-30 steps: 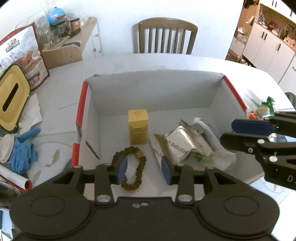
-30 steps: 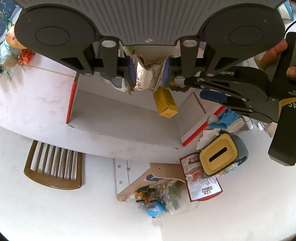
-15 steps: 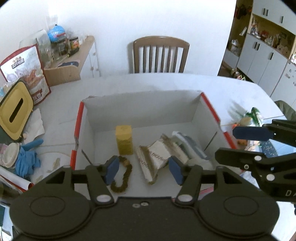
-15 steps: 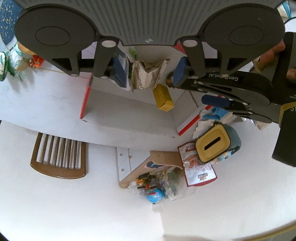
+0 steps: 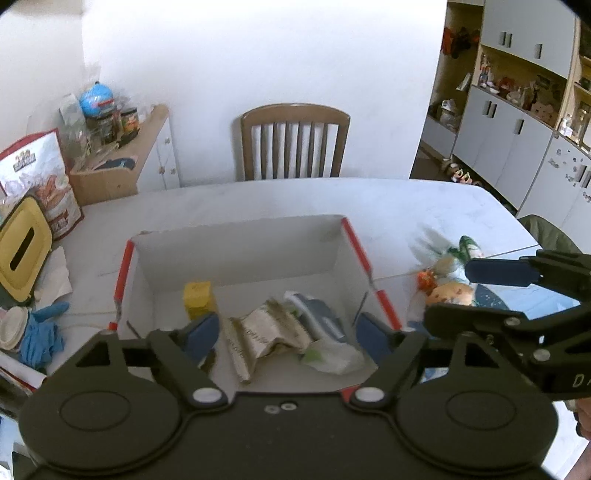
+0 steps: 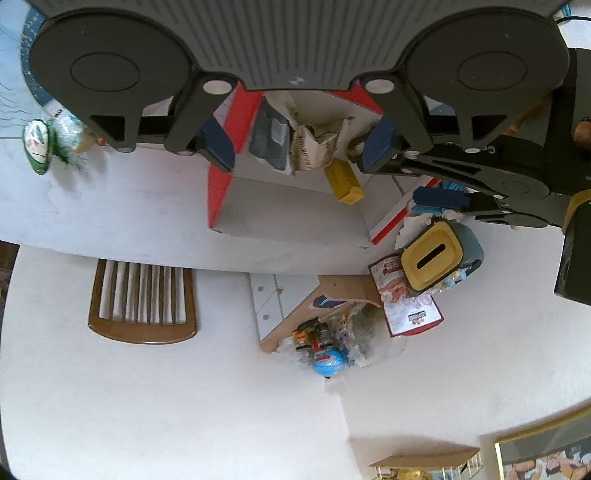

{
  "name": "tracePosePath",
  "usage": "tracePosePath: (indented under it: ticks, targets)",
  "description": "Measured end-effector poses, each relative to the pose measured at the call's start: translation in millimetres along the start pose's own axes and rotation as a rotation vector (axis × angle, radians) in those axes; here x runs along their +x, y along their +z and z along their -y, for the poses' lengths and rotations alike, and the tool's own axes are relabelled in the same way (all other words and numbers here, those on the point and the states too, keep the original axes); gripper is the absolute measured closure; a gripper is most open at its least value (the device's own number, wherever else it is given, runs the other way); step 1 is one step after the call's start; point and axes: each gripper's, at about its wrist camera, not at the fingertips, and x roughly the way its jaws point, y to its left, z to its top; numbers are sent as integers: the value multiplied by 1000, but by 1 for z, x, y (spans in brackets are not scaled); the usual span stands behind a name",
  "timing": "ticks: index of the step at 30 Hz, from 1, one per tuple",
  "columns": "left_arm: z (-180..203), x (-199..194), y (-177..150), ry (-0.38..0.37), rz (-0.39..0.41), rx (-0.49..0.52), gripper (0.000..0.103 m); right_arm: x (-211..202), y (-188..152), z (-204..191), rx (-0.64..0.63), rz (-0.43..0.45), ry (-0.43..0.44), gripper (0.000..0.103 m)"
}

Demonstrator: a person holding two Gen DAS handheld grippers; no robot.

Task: Organize objects
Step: 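Move both tools back toward the remaining toys on the plate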

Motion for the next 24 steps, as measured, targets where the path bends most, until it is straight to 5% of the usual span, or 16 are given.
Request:
tracePosePath:
  ticks: [10,24]
  targets:
    - [37,-7,7,-46,47,10,2,-36,-7,34,28,20,-33,16]
    - [99,5,11,-101,74,30,1,-75,-20,102,79,49,-98,2]
